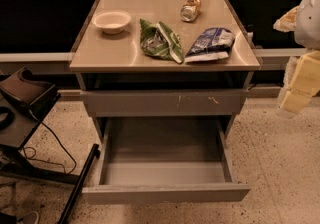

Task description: Place green jalapeno chip bag into middle drawer

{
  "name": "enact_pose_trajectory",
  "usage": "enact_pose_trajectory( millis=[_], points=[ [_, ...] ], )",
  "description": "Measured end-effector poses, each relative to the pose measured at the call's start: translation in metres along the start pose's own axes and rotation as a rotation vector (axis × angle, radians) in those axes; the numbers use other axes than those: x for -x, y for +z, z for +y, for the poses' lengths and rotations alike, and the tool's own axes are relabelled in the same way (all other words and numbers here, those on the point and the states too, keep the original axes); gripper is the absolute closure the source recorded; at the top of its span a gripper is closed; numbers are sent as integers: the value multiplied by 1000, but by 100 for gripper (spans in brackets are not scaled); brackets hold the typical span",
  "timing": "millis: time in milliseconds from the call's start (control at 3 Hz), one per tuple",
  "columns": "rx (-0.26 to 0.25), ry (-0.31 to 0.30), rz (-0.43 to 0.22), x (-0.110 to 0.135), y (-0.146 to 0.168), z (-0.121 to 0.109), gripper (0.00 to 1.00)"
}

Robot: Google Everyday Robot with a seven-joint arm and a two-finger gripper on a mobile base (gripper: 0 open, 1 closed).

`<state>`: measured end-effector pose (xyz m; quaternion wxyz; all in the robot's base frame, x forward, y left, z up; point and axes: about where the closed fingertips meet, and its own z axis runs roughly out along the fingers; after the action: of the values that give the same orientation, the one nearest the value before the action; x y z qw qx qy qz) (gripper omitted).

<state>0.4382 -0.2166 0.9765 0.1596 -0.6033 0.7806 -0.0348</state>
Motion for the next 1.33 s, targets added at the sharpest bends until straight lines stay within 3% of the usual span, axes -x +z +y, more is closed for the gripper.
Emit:
enact_pose_trajectory(
  millis=[333, 667, 1000, 1333],
  points=[
    [0, 0, 0, 0, 0, 0, 0],
    [1, 3, 0, 5, 7, -16, 0],
    [27, -32, -28, 31, 40, -56, 0],
    [27, -32, -29, 31, 40, -56, 0]
  ],
)
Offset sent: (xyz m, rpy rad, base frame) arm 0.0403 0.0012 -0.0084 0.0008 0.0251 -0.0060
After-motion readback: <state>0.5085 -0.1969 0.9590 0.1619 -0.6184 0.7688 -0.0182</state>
